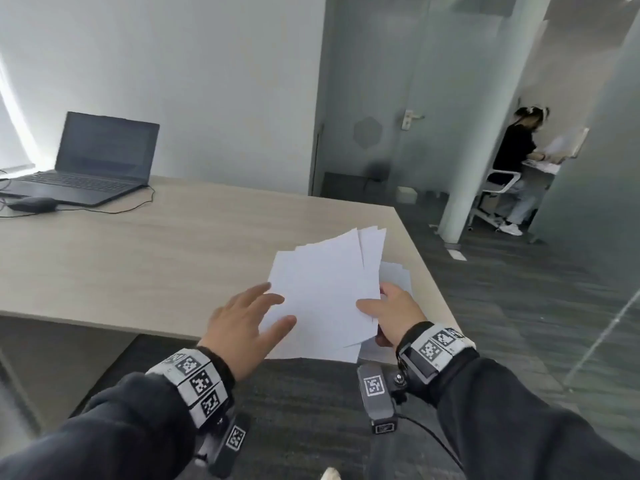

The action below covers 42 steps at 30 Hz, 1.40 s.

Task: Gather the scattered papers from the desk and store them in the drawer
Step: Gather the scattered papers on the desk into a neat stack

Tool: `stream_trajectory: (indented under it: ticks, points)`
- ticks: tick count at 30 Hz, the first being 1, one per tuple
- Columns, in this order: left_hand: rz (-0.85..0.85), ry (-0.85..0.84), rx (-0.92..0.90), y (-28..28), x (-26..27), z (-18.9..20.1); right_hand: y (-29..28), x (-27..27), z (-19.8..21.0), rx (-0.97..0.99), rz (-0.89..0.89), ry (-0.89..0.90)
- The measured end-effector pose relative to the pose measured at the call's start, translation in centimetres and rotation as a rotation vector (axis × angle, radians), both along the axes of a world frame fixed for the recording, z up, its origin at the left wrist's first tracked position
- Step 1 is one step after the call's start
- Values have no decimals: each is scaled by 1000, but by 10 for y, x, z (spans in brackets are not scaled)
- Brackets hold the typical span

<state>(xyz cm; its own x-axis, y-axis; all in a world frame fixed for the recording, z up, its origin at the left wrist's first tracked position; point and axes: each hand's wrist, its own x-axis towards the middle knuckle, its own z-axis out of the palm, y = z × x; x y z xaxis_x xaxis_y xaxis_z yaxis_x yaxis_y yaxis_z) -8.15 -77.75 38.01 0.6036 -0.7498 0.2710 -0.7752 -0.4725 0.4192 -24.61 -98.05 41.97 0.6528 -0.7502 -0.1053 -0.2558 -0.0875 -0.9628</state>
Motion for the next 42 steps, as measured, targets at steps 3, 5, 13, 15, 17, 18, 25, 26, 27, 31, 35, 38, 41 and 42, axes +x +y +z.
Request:
stream_trajectory:
  ticks: [3,5,13,15,17,18,25,26,27,31,35,38,41,42]
  points:
    - [141,115,185,-26,-5,-3,-29,-26,-2,-177,-51,96]
    - [143,125,281,-40,-12,-3,-44,-38,-6,-257,-66,176]
    - [89,139,318,-73,-32,-3,-69,-72,-23,-326,-65,432]
    - [81,135,321,-78,-35,-4,-69,-77,-27,-338,-47,468]
    - [75,110,317,-82,-41,-4,-67,-80,-30,-374,-23,510]
    - [78,96,312,-84,-44,-4,-65,-81,-30,-399,-7,537]
    - [123,109,294,-89,-47,2,-60,-82,-28,-502,-16,592]
    - [114,113,312,-90,-48,2,-59,-82,-30,-513,-29,592]
    - [102,112,330,-91,-49,2,-58,-82,-31,-527,-29,592]
    - [71,65,383,-93,-53,-3,-55,-89,-35,-541,-15,620]
    - [31,60,388,-95,-53,-3,-66,-106,-30,-433,-160,560]
    - [-23,56,390,-98,-55,-2,-81,-121,-39,-310,-273,478]
    - [-78,51,391,-102,-63,-3,-92,-135,-48,-103,-265,428]
    - [-97,54,392,-104,-65,-3,-94,-140,-49,-31,-247,408]
